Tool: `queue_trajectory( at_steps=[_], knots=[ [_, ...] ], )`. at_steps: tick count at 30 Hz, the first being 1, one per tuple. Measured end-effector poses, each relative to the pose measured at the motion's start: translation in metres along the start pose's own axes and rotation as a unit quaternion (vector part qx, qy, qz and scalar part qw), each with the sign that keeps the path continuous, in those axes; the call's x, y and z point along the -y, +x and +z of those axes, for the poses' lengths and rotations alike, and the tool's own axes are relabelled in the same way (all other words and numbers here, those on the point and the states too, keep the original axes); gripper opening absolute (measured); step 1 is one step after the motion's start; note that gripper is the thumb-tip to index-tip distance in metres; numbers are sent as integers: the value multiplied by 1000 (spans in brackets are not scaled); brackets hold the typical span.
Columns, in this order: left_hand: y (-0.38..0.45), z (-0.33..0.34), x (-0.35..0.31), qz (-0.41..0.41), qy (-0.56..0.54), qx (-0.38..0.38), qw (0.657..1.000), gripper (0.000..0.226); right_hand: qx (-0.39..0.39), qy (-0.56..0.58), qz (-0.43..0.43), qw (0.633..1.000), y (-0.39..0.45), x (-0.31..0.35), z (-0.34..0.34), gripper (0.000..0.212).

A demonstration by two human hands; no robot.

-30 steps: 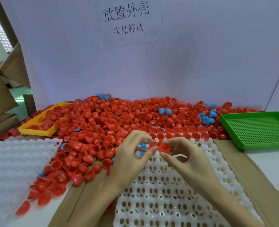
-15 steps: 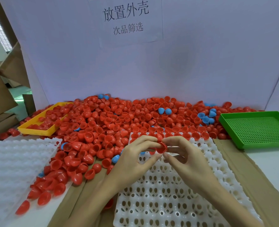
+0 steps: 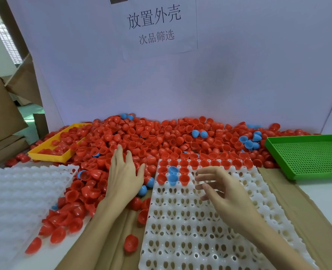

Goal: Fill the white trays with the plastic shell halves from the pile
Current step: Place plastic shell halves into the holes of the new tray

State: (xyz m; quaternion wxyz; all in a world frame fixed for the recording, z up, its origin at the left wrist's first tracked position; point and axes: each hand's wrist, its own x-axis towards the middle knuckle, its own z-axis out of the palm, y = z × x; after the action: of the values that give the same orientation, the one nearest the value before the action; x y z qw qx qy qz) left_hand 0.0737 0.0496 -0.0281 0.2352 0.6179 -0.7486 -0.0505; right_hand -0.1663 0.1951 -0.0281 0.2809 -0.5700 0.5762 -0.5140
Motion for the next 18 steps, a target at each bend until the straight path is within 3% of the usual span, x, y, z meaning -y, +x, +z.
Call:
queue_trajectory(
  at_steps=[5, 11, 18],
  knots=[
    [34, 9, -7, 74, 9, -3, 997, 54, 4, -12, 7, 1000, -1, -1, 1, 30],
    [73, 19, 7, 51, 147, 32, 987, 54, 2, -14, 12, 1000, 0, -1, -1, 31],
    [64, 26, 8, 84, 61, -53, 993, 43, 9, -32, 5, 999, -1, -2, 0, 31]
  ],
)
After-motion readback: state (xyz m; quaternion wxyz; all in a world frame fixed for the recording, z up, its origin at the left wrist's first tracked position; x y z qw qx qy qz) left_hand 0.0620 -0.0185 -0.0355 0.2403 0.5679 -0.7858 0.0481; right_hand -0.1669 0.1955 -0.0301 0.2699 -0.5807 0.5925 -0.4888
